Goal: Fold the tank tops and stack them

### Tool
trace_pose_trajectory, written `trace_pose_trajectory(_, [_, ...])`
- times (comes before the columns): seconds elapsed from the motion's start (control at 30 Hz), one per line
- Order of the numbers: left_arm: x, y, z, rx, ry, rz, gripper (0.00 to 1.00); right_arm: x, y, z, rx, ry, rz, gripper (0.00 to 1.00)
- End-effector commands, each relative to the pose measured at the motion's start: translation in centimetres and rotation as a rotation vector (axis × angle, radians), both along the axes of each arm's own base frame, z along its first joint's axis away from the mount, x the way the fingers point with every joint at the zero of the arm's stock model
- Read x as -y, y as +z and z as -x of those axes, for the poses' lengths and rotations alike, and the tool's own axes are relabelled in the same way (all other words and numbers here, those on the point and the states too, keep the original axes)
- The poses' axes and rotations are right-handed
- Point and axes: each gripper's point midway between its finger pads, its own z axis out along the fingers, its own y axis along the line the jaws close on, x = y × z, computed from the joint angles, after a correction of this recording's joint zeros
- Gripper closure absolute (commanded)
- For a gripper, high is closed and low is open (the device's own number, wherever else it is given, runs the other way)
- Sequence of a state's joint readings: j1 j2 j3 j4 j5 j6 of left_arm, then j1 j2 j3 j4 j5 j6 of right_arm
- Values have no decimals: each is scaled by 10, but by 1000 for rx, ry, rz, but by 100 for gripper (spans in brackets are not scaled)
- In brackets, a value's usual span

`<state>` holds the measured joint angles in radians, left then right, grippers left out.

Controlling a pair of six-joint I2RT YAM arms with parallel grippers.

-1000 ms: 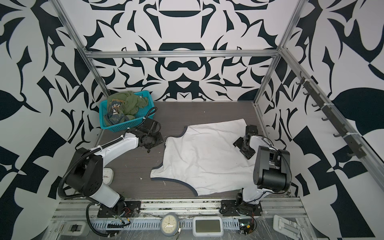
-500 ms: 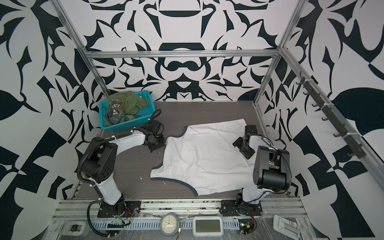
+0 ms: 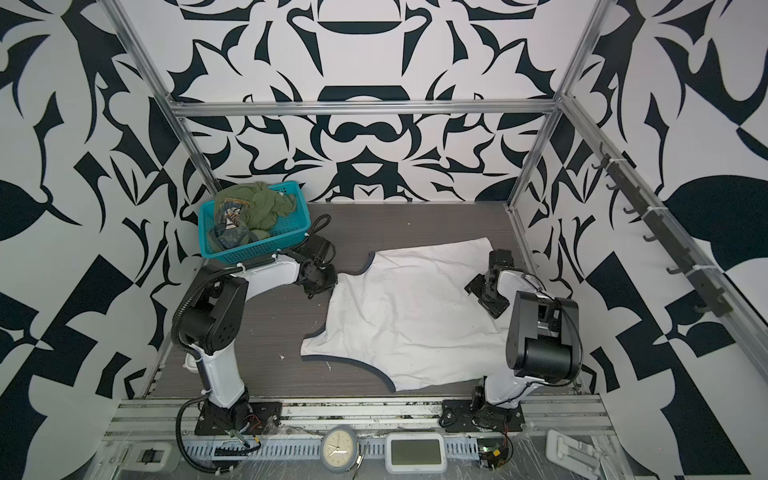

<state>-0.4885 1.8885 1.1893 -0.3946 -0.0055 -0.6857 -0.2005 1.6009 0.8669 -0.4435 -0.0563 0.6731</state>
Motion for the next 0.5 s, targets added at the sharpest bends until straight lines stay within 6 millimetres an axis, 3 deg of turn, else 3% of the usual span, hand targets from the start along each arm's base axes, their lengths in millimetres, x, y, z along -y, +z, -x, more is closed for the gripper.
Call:
trace_pose_trajectory(0.0, [-14,5,1,13,15,-73,97,-10,-10,11,-60,21,-34,19])
trace_pose_trajectory(0.13, [-37,26,-5,98,68,-145,100,-8,-9,11,-63,19,-23,19])
trace_pose_trajectory(0.27, [-77,52,-13,184,165,-217,100,-7,-10,13,-71,17,-15,19])
trace_pose_trajectory(0.37, [-102,54,-16,165,206,-246,100,-7,-10,12,-67,17,-18,19])
trace_pose_trajectory(0.47, [-113,48,-16,142,211,-264,100,-10,-8,10,-54,21,-31,19])
